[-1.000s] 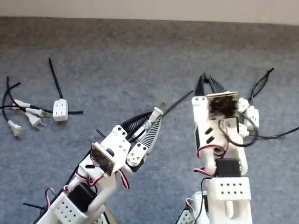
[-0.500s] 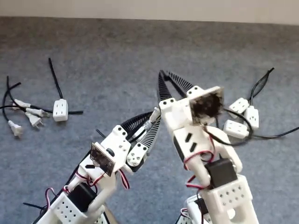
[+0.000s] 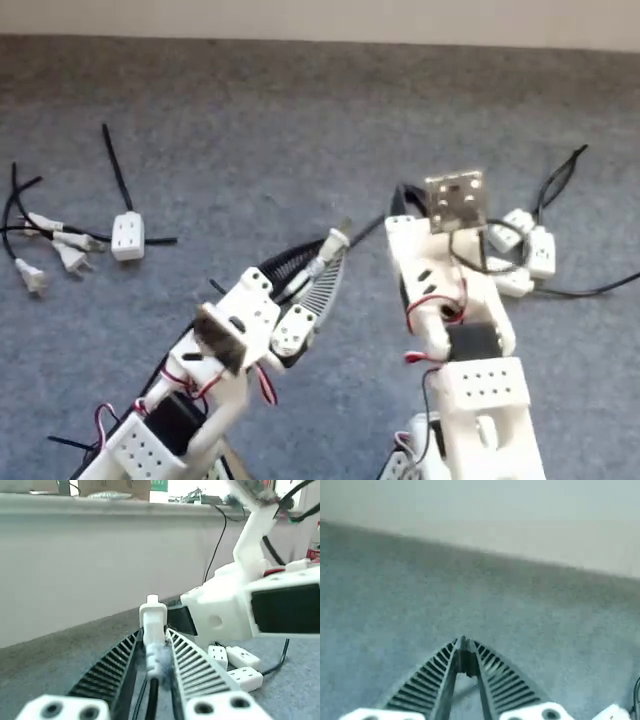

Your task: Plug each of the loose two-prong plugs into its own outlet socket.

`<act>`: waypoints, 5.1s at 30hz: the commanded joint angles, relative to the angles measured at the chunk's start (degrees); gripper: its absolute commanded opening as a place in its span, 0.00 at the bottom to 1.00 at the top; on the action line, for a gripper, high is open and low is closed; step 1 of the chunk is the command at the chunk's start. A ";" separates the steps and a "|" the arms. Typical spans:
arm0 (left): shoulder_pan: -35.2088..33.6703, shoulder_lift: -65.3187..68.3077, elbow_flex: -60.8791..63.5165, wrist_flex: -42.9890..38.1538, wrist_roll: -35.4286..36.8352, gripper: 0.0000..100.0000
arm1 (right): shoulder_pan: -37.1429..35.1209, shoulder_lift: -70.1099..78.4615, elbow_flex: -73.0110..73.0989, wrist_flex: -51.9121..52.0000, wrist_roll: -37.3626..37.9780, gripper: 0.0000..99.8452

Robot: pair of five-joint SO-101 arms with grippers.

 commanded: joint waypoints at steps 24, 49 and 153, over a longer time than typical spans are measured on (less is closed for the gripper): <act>0.31 -0.57 1.01 -0.18 0.00 0.01 | -17.45 0.40 -9.98 9.54 -0.09 0.01; -1.27 -0.57 1.01 -0.18 0.00 0.01 | 2.59 -0.04 6.64 -4.53 4.57 0.01; -14.02 95.25 -73.10 58.29 76.13 0.01 | 14.55 -0.04 21.85 24.22 4.40 0.01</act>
